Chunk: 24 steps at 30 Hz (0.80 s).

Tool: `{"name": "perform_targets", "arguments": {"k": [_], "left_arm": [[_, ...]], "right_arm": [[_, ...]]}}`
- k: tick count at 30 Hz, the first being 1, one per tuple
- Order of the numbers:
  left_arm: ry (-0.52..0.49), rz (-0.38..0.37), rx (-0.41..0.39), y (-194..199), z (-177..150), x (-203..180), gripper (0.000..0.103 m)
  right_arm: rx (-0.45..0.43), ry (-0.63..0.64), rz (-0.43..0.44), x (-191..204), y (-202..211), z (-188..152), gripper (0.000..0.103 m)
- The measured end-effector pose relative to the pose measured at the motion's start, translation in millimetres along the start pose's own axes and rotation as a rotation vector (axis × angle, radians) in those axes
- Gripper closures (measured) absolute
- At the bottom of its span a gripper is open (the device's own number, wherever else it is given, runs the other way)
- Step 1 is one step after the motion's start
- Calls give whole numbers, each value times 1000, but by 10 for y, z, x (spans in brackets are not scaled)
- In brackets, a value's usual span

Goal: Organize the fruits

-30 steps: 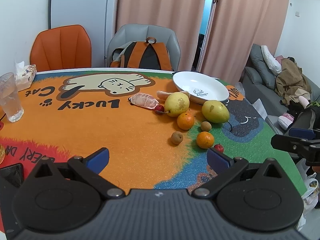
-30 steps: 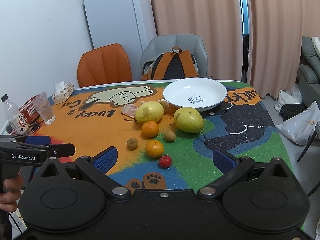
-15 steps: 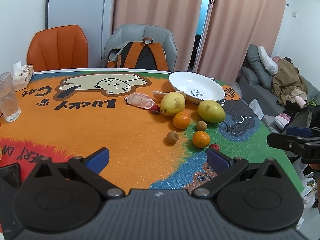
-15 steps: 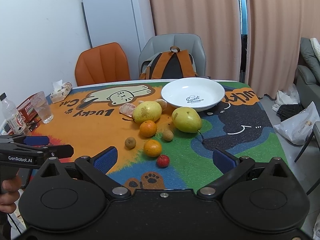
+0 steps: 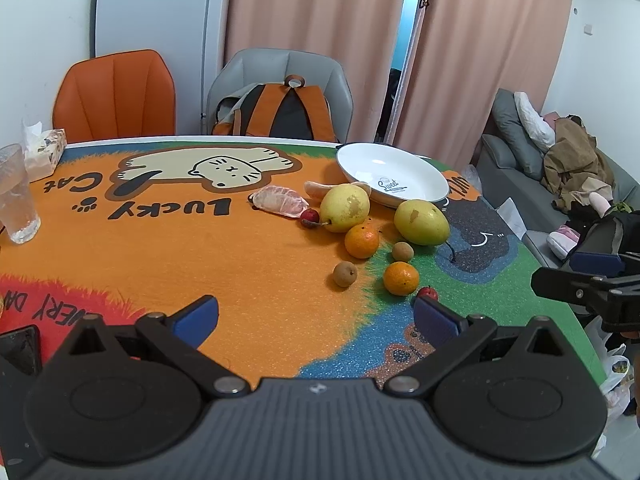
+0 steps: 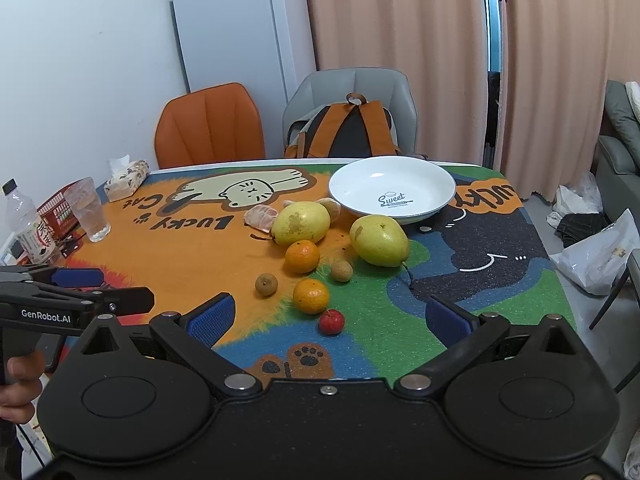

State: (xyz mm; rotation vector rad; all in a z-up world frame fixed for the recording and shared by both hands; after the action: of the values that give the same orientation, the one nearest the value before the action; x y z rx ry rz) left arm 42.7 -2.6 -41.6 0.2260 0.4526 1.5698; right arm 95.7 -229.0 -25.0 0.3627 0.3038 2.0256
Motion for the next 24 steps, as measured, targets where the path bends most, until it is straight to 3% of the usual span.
{"name": "perform_targets", "arguments": {"k": [24], "left_arm": [[8,-1,-1,-5,12,29,0]], "right_arm": [[-13,-8,22,41,20,36,0]]}}
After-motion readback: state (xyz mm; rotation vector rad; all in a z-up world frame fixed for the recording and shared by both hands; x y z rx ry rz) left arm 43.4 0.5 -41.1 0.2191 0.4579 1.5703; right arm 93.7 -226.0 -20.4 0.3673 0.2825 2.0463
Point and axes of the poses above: each gripper's, at about its wrist camera, not at the fingertips, and y roughly against the way its jaws point, x to its left, z to its top, the point moved 6 cm from there along -y, roughly the way its jaws point, and after that the axes turned 14 degrees about -x, right-handed, at the moved point
